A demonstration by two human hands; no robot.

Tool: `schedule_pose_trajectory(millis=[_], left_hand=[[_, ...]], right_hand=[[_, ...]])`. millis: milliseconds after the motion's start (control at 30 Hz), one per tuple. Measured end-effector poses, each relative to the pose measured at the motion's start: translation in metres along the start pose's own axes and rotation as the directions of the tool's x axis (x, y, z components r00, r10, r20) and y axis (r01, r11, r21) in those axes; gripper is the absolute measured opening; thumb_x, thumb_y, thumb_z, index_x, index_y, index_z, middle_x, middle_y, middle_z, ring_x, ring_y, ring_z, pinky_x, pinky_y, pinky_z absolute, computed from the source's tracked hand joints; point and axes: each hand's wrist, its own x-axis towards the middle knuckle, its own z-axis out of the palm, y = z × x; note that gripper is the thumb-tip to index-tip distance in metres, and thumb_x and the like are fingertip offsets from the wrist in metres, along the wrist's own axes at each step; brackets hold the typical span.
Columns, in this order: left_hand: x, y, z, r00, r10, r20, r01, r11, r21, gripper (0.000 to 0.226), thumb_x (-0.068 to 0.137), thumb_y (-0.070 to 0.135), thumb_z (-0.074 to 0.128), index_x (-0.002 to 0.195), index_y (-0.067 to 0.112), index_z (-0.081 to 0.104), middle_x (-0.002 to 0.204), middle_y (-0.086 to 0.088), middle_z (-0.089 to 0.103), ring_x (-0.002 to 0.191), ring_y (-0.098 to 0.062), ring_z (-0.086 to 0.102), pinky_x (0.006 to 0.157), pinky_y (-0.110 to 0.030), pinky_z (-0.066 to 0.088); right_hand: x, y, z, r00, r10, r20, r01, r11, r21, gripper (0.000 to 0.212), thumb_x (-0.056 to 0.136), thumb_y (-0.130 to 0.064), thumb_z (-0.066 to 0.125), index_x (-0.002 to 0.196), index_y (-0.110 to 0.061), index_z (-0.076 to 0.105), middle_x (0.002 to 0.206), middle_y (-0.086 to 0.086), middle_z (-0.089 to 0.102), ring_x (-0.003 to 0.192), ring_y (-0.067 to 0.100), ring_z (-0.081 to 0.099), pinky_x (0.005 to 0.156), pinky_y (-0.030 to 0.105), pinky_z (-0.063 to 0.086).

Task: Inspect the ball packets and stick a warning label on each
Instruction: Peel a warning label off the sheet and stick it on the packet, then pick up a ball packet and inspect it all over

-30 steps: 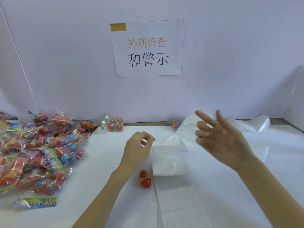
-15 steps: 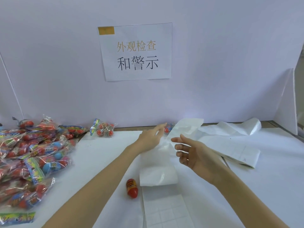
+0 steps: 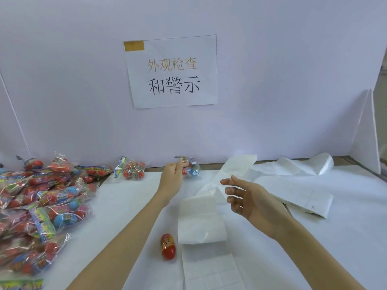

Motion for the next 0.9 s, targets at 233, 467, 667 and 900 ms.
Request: schedule_pose_trajectory(millis=[233,467,667,900], left_hand=[[-0.072,0.014,-0.054,0.984,0.173,-0.042,-0.177,0.922,-0.346,0.043,0.115,0.026,0.032,0.127,0.018,0.072,0.14,-0.005,0.059,0.121,-0.018,0.066,0.102,-0.024,0.053],[-0.131,0.035,-0.043,0.915,0.384,0.12,-0.329,0.886,-0.328,0.043,0.109,0.027,0.04,0.107,0.016,0.081,0.125,0.004,0.066,0.125,-0.021,0.061,0.098,-0.026,0.052],[-0.131,0.033,-0.037,0.97,0.234,0.068,-0.192,0.905,-0.38,0.021,0.095,0.005,0.073,0.108,0.021,0.072,0.116,0.005,0.071,0.107,-0.021,0.072,0.086,-0.023,0.056],[-0.129,0.032,-0.036,0.99,0.023,0.142,0.046,0.885,-0.463,0.055,0.087,0.017,0.083,0.135,0.033,0.059,0.124,0.013,0.071,0.11,-0.01,0.073,0.083,-0.01,0.053]], right_hand=[[0.001,0.001,0.005,0.977,-0.185,-0.101,0.174,0.978,-0.113,0.035,0.095,-0.036,0.07,0.124,-0.016,0.073,0.1,0.0,0.078,0.085,0.016,0.073,0.074,0.027,0.054],[-0.005,0.005,0.022,0.966,-0.243,0.083,0.257,0.929,-0.266,0.051,0.09,-0.062,0.063,0.12,-0.024,0.077,0.117,0.007,0.077,0.109,0.023,0.074,0.093,0.035,0.059],[-0.005,0.009,0.02,0.972,-0.209,0.111,0.232,0.936,-0.266,0.034,0.089,-0.033,0.078,0.114,-0.01,0.076,0.111,0.019,0.077,0.1,0.032,0.074,0.083,0.034,0.062],[-0.007,0.006,0.022,0.96,-0.274,0.05,0.267,0.852,-0.45,0.04,0.088,-0.049,0.071,0.111,-0.017,0.068,0.1,0.009,0.08,0.09,0.029,0.076,0.093,0.045,0.055]])
